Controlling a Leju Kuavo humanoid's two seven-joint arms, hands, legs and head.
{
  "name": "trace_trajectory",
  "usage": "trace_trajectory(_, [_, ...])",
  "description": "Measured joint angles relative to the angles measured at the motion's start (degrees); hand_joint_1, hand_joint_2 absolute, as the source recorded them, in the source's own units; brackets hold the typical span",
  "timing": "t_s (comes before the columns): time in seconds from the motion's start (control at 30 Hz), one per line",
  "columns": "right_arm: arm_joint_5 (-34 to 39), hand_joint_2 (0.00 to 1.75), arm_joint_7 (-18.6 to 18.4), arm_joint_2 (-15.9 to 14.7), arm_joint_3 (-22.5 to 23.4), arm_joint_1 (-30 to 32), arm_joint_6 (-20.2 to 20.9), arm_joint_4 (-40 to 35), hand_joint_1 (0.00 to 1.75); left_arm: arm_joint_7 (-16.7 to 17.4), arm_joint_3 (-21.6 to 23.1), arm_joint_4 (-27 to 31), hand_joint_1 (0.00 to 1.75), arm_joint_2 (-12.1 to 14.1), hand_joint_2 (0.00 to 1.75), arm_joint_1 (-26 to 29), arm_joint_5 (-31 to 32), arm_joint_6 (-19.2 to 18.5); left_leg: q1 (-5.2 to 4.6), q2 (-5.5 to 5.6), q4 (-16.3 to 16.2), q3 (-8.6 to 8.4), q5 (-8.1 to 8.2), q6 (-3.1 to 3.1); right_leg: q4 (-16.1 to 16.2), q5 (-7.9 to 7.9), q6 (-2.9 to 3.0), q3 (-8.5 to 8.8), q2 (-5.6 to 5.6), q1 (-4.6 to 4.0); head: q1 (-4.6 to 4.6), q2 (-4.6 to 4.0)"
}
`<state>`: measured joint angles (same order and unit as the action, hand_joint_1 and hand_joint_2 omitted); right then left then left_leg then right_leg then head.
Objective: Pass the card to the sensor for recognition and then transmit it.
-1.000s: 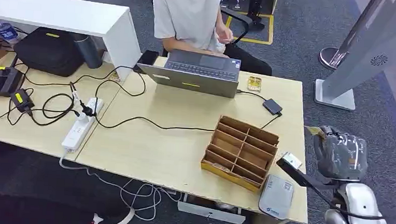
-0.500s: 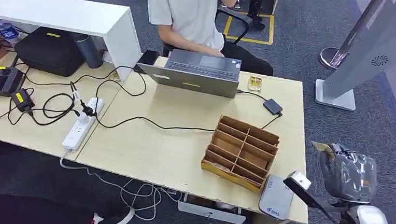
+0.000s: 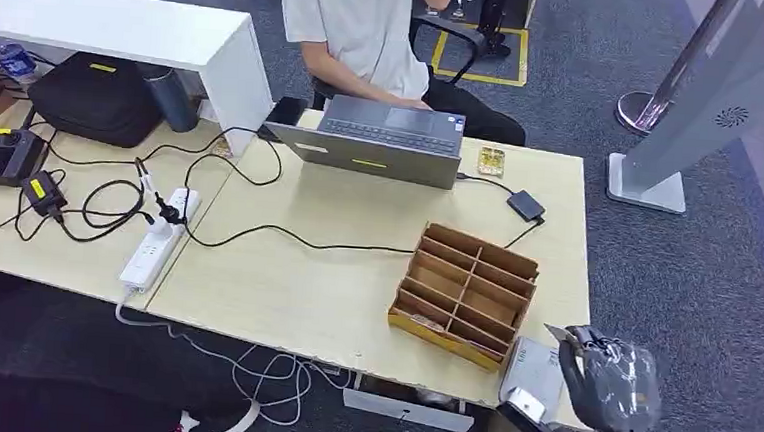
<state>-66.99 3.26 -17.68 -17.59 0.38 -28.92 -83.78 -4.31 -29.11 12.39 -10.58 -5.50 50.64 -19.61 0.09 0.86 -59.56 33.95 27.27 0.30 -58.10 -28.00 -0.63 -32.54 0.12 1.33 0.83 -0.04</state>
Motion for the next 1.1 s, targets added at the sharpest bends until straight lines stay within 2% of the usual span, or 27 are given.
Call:
trace_trajectory(0.23, [-0.1,1.75,-0.9,0.9,-1.1,0.5,-0.2,3.4,1.75,0.2,0.2,0.0,0.0,0.0,1.75,0.0,-0.2,0.0,0.0,0.0,0.0,0.0,0.0,0.0,0.0,0.0,0.0,0.0,0.0,0.0,-0.02,0.0])
trace_trajectory(0.37, [0.1,1.75,-1.9,1.7,-1.2,0.4,-0.6,7.9,1.75,0.4,0.5,0.0,0.0,0.1,1.75,0.0,-0.4,-0.1,0.0,-0.01,0.0,0.0,0.0,0.0,0.0,0.0,0.0,0.0,0.0,0.0,0.0,0.0])
trace_trajectory(0.57, [1.2,1.75,-2.3,2.5,-0.9,-0.3,-2.9,14.3,1.75,0.6,0.7,0.0,0.0,0.2,1.75,-0.1,-0.8,-0.1,0.0,-0.05,0.0,-0.04,0.0,0.0,0.0,0.0,0.0,0.01,0.04,0.0,0.0,0.0])
trace_trajectory(0.8, [1.2,1.75,-2.0,3.3,-0.7,-0.9,-4.4,18.5,1.75,0.7,1.4,0.0,0.0,0.3,1.75,-0.1,-0.9,-0.2,0.01,-0.11,0.0,-0.19,0.01,0.01,0.0,0.0,-0.01,0.11,0.1,-0.01,-0.02,0.0])
trace_trajectory(0.93, [1.5,1.75,-2.2,3.4,-0.7,-1.3,-4.9,17.9,1.75,0.7,1.7,0.0,0.0,0.5,1.75,-0.1,-0.7,-0.4,0.01,-0.11,0.0,-0.18,0.02,0.05,0.0,0.05,-0.06,0.19,0.09,0.0,-0.02,-0.02])
trace_trajectory(1.1, [2.1,1.75,-1.8,3.4,0.4,-2.2,-1.8,12.2,1.75,0.7,2.4,0.0,0.0,0.5,1.75,-0.1,-0.3,-0.6,-0.01,-0.11,0.0,-0.08,-0.07,0.04,0.0,0.15,-0.13,0.1,0.12,0.01,-0.02,0.0])
